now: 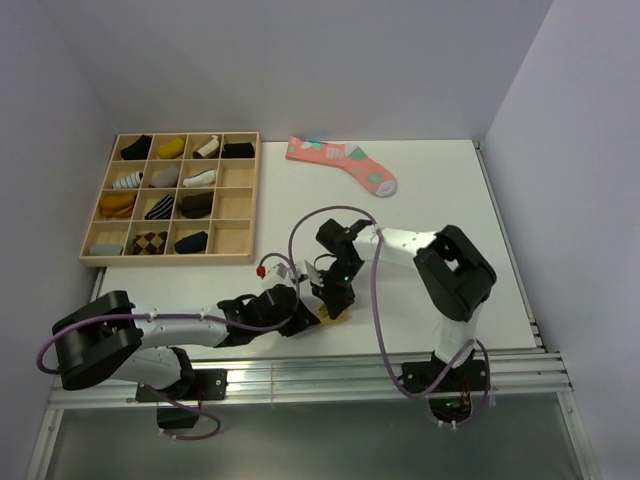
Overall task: Roll the socks
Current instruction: Roll the sock at the center of the board.
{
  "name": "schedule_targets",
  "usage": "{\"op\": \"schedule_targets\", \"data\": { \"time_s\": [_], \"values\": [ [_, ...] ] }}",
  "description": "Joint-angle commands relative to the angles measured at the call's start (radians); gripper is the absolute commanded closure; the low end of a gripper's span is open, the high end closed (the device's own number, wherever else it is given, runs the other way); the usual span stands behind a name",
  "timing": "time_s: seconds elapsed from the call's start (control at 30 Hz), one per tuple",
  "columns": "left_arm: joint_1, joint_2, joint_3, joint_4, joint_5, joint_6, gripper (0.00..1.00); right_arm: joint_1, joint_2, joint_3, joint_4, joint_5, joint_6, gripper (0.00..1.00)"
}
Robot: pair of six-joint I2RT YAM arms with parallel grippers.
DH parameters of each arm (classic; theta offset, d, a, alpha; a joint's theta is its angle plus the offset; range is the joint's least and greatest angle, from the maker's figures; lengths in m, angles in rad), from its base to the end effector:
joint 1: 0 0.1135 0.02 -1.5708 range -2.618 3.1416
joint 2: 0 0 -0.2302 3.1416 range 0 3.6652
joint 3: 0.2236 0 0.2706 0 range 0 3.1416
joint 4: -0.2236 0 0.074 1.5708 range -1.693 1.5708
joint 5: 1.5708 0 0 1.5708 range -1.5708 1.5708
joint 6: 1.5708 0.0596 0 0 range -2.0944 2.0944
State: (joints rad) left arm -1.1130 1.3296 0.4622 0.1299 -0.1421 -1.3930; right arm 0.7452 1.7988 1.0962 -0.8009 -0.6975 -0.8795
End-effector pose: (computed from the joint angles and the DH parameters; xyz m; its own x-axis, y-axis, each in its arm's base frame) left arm 0.1313 -0.2473 0.0852 -0.8810 -0.4165 -0.2246 -0.1436 0.6877 -0.7116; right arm 0.2094 0.2453 0.0936 -0.0426 -0.8428 -0.5366 -0.9165 -0.1808 0.3568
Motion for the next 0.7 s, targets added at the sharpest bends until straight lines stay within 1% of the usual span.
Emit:
{"op": "schedule_targets", "data": {
  "time_s": [0.0,0.17,0.2,0.27,0.3,0.37,0.4,0.47,0.5,0.57,0.6,0.67],
  "values": [
    [-0.034,-0.032,0.003,0.03,-0.089,0.002,0.79,-0.029,0.094,0.085,-0.132,-0.023,0.005,0.95],
    [-0.08,-0.067,-0.008,0.027,-0.201,0.037,0.72,-0.052,0.184,0.163,-0.204,-0.037,0.03,0.95],
    [-0.09,-0.073,-0.008,0.024,-0.246,0.06,0.71,-0.053,0.197,0.174,-0.216,-0.036,0.03,0.95],
    [-0.102,-0.084,-0.011,0.033,-0.281,0.097,0.67,-0.058,0.223,0.191,-0.231,-0.037,0.027,0.95],
    [-0.108,-0.084,-0.01,0.037,-0.301,0.145,0.66,-0.06,0.227,0.197,-0.234,-0.039,0.03,0.95],
    [-0.116,-0.073,-0.002,0.039,-0.355,0.196,0.65,-0.063,0.238,0.208,-0.247,-0.046,0.034,0.95],
    [-0.125,-0.069,-0.002,0.057,-0.367,0.263,0.64,-0.066,0.244,0.22,-0.251,-0.048,0.039,0.95],
    [-0.136,-0.063,-0.007,0.083,-0.405,0.325,0.64,-0.07,0.267,0.234,-0.29,-0.062,0.021,0.95],
    [-0.148,-0.061,-0.01,0.099,-0.416,0.394,0.64,-0.073,0.277,0.247,-0.306,-0.072,0.01,0.95],
    [-0.165,-0.063,-0.025,0.151,-0.448,0.452,0.64,-0.079,0.303,0.263,-0.348,-0.088,-0.01,0.95],
    [-0.179,-0.064,-0.033,0.18,-0.455,0.506,0.64,-0.081,0.31,0.277,-0.36,-0.089,-0.015,0.95],
    [-0.194,-0.076,-0.063,0.267,-0.449,0.549,0.63,-0.086,0.332,0.286,-0.376,-0.085,-0.012,0.95]
  ]
}}
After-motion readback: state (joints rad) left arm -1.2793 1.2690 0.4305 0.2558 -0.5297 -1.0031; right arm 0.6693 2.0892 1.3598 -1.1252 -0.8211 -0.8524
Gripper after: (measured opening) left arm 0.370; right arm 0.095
